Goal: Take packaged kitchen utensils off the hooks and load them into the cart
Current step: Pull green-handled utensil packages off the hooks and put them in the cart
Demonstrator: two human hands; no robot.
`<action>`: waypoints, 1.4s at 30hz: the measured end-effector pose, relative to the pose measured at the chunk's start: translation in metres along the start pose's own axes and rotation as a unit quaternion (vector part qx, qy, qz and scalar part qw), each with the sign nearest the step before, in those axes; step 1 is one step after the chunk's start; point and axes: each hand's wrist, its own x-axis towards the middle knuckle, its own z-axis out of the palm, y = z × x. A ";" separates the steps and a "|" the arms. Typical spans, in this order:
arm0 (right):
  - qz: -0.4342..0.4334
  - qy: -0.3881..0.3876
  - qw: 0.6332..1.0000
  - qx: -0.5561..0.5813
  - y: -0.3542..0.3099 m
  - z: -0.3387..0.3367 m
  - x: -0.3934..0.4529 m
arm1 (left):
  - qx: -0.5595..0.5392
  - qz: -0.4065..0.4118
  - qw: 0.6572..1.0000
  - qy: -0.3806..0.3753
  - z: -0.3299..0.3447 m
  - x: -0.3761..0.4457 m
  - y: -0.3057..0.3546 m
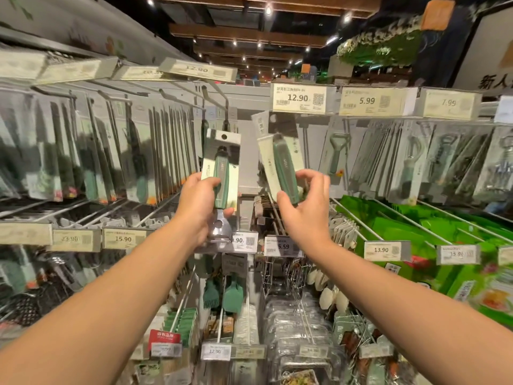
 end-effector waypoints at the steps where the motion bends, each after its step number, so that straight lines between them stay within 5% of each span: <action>1: 0.007 0.012 1.000 0.006 -0.001 -0.001 -0.001 | -0.003 -0.001 1.000 0.003 -0.002 -0.001 0.000; 17: 0.110 -0.004 0.994 -0.002 0.012 0.000 0.022 | -0.034 -0.015 0.999 -0.020 0.006 0.004 0.002; 25: 0.283 -0.053 0.949 0.126 0.032 0.013 0.081 | -0.027 -0.007 1.000 -0.013 0.018 0.019 0.001; 35: 0.265 -0.135 0.953 0.060 0.061 0.041 0.146 | -0.031 -0.027 0.998 -0.044 0.032 0.037 0.002; 42: 0.256 -0.120 0.959 0.001 0.074 0.042 0.151 | 0.047 -0.003 0.999 -0.023 0.032 0.053 0.005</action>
